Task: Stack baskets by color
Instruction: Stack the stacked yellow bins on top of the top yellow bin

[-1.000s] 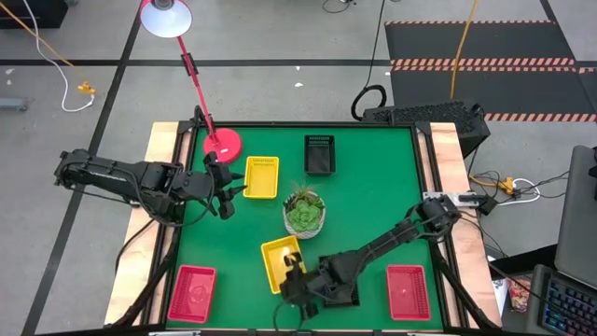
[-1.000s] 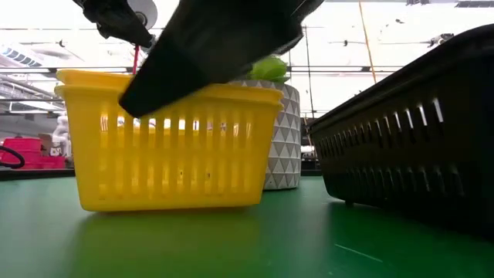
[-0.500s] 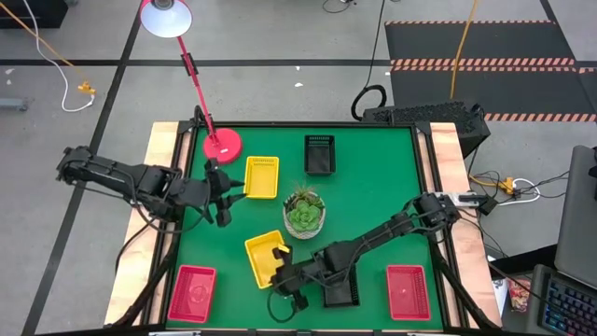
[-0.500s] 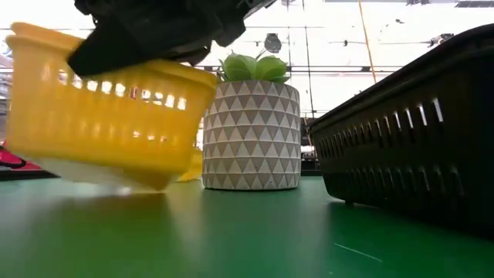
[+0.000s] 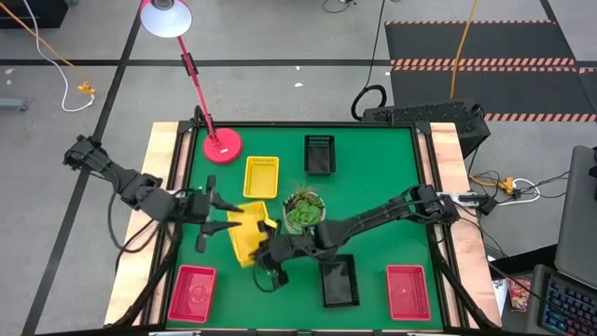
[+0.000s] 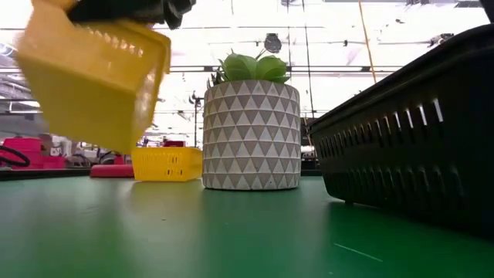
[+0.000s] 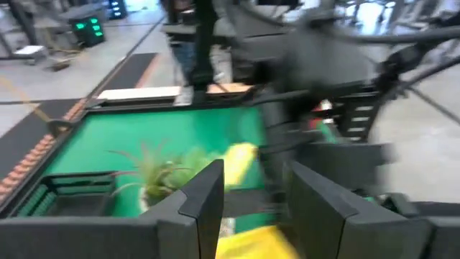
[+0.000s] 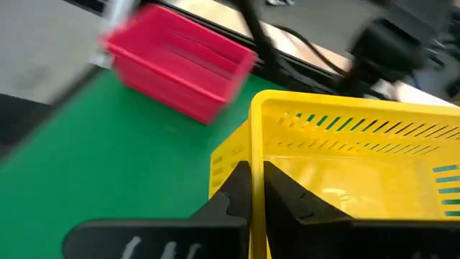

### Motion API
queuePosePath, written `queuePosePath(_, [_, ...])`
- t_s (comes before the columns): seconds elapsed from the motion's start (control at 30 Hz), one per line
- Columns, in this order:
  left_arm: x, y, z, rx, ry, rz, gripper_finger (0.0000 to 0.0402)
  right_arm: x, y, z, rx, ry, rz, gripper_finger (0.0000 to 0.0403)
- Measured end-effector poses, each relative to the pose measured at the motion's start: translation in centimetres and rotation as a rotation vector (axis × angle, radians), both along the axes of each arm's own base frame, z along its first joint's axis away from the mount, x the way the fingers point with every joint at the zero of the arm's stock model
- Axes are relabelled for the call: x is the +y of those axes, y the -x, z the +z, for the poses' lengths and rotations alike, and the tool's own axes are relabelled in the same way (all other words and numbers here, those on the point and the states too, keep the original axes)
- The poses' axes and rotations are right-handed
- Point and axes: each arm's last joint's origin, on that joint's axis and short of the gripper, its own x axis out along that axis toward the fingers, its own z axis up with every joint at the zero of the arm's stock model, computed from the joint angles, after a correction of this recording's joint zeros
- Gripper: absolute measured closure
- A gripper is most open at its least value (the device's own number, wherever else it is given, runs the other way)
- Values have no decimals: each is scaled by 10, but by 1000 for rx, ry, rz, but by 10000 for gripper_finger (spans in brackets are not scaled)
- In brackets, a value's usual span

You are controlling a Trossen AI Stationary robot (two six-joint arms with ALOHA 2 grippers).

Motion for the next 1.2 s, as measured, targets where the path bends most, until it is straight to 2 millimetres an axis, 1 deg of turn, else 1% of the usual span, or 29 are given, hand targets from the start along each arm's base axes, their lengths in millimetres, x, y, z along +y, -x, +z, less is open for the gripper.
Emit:
queuePosePath(0.07, [-6,7,2,-5,23,-39,254,-12,-3,1,8,19,-40,393])
queuePosePath(0.17, [-16,15,4,-22,42,-114,254,-24,-7,6,-9,34,-56,392])
queuePosePath(0.27, [-26,21,6,-45,44,-173,254,-34,-7,21,-48,68,-73,393])
queuePosePath(0.4, [-33,28,7,-59,39,-161,254,-52,0,50,-115,114,-129,393])
queuePosePath(0.47, [-35,30,6,-59,31,-146,254,-64,5,62,-125,175,-184,393])
queuePosePath(0.57, [-38,34,6,-63,40,-137,254,-91,8,72,-121,217,-247,393])
queuePosePath(0.7, [-43,36,5,-61,38,-128,254,-136,7,64,-51,150,-300,393])
queuePosePath(0.77, [-44,37,5,-60,38,-136,254,-151,2,55,-33,105,-299,393])
queuePosePath(0.83, [-45,37,5,-60,36,-139,254,-162,-1,45,-14,108,-322,394])
queuePosePath(0.97, [-45,36,4,-64,29,-112,254,-166,-9,32,-19,82,-271,394])
queuePosePath(1.0, [-45,36,4,-63,29,-107,254,-167,-11,26,-5,68,-262,394])
queuePosePath(1.13, [-48,33,1,-49,30,-98,254,-170,-17,6,36,59,-268,394])
queuePosePath(1.2, [-49,32,0,-46,26,-95,254,-172,-19,-1,50,62,-275,394])
